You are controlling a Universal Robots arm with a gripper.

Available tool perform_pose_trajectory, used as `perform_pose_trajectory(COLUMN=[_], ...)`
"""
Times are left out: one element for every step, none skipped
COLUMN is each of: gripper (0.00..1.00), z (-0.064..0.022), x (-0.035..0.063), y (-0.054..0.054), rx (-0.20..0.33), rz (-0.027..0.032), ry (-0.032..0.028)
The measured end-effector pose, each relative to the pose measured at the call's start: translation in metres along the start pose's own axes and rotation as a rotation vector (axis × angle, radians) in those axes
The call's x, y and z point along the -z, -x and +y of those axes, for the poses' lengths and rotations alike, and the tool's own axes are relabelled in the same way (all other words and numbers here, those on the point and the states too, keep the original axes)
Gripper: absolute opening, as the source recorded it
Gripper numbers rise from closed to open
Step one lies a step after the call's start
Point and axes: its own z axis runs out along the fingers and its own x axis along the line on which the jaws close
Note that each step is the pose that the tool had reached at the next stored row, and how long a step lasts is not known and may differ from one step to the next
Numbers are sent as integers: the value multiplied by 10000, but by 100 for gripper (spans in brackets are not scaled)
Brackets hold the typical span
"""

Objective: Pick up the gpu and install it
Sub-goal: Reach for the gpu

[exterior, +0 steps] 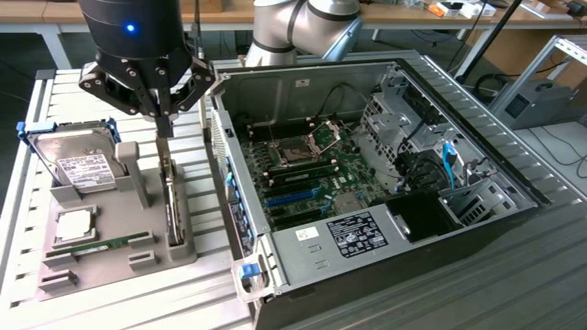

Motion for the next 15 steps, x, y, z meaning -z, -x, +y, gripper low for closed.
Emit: perform_pose_trajectory(gripper=[11, 11, 11, 11, 11, 11, 11, 11, 11, 11, 11, 11, 11, 11, 11], z=[-24, -46, -74, -88, -101, -117, -130, -139, -144, -153, -161, -167, -172, -178, -189], x=[-3, -3, -6, -10, -14, -20, -28, -37, -43, -56, -70, -77, -82, -87, -93], y=[-18, -34, -57, -71, -84, -102, -124, -147, -168, -207, -250, -271, -286, -298, -311], rx=[-1, 0, 0, -1, 1, 1, 0, 0, 1, 0, 0, 0, 0, 0, 1], rz=[-2, 0, 1, 0, 0, -1, -1, -1, -1, -1, -1, -1, 0, 2, 8], ry=[1, -1, -2, -2, -2, -3, -4, -6, -8, -7, -6, -6, -7, -6, -8])
